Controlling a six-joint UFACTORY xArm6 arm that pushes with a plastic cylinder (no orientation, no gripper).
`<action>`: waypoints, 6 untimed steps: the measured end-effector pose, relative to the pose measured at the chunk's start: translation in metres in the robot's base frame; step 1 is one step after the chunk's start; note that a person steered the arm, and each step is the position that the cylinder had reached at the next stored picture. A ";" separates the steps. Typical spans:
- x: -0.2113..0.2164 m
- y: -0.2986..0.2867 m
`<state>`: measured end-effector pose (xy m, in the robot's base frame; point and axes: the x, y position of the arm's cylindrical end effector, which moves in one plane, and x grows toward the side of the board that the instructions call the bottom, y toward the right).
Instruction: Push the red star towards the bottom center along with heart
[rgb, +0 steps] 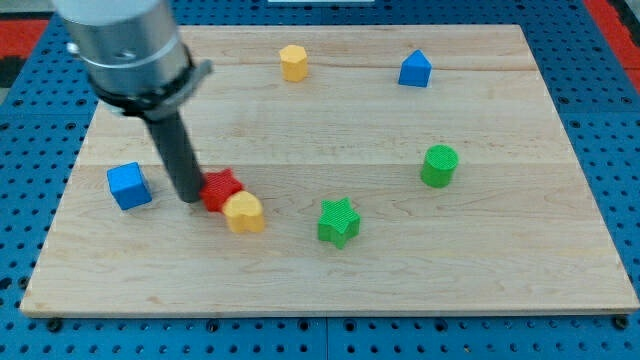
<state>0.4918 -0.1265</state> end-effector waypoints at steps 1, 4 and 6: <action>-0.004 -0.004; 0.007 0.064; 0.008 0.080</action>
